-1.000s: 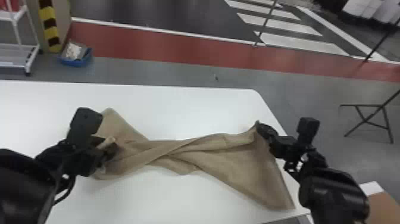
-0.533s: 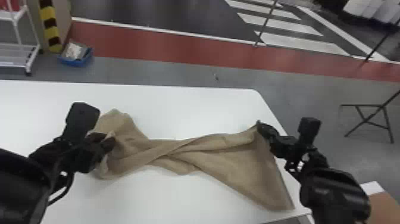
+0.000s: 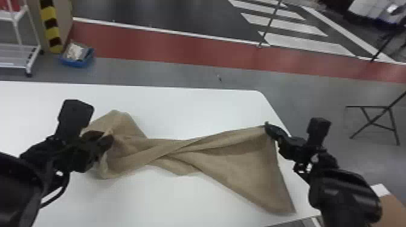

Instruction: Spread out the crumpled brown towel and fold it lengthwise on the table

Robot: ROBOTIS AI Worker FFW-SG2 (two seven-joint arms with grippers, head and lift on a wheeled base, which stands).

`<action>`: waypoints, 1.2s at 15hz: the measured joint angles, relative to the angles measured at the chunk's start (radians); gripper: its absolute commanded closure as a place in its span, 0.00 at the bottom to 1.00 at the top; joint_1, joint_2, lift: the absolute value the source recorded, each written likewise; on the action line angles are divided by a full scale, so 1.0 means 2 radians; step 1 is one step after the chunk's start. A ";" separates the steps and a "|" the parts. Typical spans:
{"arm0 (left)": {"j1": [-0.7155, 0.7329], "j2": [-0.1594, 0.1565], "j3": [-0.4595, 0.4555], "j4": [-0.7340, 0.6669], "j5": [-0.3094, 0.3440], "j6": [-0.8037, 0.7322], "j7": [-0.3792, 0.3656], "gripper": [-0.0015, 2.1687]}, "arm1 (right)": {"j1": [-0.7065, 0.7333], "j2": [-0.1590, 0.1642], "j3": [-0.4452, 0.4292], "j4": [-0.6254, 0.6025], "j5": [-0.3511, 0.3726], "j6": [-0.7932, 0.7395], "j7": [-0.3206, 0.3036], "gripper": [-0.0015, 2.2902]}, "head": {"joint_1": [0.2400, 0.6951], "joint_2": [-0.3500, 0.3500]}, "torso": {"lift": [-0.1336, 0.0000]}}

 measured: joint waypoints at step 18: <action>0.027 0.012 0.046 -0.046 0.048 0.004 0.013 0.64 | 0.007 -0.012 -0.014 0.008 -0.003 0.000 0.007 0.72 | 1.00 0.00 | 0.07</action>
